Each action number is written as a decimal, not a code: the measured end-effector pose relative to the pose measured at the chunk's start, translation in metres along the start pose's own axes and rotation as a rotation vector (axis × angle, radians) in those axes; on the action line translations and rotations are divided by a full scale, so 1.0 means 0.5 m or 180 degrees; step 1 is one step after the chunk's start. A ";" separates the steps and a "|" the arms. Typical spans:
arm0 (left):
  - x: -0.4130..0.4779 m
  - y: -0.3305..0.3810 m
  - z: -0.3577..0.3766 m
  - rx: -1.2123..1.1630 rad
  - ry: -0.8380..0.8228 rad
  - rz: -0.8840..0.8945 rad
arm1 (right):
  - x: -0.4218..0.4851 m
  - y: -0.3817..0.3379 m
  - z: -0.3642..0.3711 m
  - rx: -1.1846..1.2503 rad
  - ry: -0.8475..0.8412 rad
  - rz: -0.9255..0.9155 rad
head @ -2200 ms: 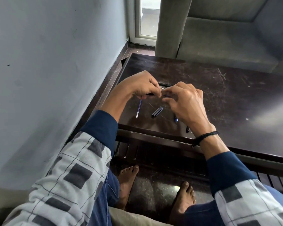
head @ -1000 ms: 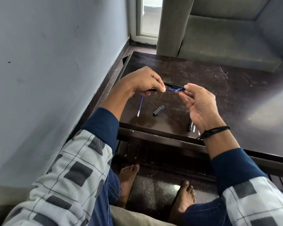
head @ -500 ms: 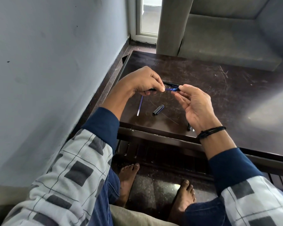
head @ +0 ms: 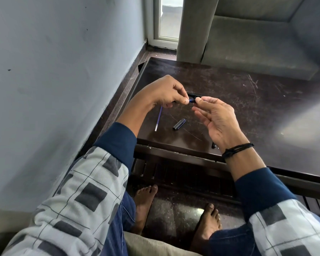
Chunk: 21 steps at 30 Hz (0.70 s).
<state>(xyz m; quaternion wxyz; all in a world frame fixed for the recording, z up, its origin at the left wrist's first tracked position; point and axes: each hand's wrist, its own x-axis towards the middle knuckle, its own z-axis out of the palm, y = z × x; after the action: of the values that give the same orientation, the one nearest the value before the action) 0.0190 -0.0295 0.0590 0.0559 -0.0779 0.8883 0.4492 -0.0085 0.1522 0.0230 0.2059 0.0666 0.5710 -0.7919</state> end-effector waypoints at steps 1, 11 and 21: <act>0.000 0.000 0.000 0.0010 -0.0010 0.0023 | 0.000 0.000 -0.001 -0.0061 0.0006 -0.0011; 0.006 -0.005 0.001 0.0151 -0.0085 0.0240 | 0.002 0.006 -0.003 -0.0429 0.0005 -0.0082; 0.012 -0.006 0.003 0.0455 -0.0049 0.0371 | 0.005 0.009 -0.006 -0.0556 -0.0052 -0.0187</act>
<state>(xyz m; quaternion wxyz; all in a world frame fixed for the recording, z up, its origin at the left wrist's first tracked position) 0.0136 -0.0305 0.0548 0.0419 -0.0185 0.9206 0.3877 -0.0095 0.1534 0.0170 0.1923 0.0250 0.6380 -0.7453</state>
